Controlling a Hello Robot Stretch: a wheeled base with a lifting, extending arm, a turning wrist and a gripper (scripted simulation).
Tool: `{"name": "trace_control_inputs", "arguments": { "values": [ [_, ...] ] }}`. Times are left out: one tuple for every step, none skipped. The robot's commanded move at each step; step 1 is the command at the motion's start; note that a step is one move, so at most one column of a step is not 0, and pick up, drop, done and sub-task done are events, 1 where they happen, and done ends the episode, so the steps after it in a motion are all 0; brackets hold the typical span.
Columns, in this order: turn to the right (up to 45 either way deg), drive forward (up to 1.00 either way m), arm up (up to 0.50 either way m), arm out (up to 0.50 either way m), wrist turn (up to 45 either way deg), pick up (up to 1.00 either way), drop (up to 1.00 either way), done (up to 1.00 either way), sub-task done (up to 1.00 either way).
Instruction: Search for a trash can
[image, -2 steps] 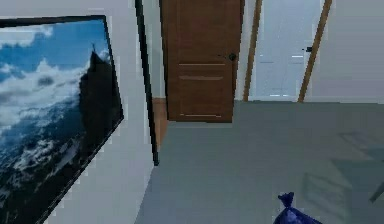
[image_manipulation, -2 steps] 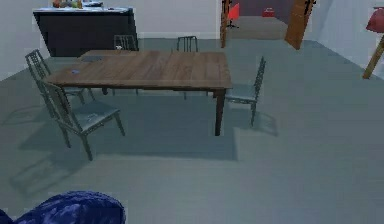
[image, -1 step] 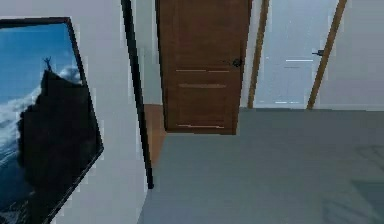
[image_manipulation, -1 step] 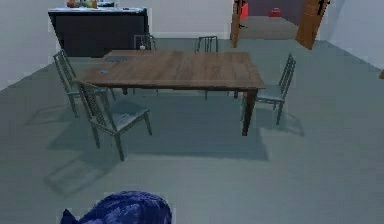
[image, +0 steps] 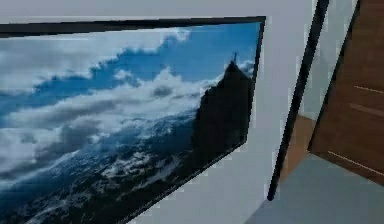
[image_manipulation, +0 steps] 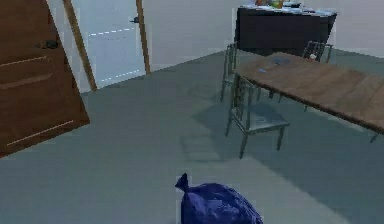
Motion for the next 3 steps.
{"name": "trace_control_inputs", "arguments": {
  "values": [
    [-45.0, 0.0, 0.0, 0.0, 0.0, 0.0, 0.0, 0.0, 0.0],
    [-45.0, 0.0, 0.0, 0.0, 0.0, 0.0, 0.0, 0.0, 0.0],
    [-39.0, 0.0, 0.0, 0.0, 0.0, 0.0, 0.0, 0.0, 0.0]
  ]
}}
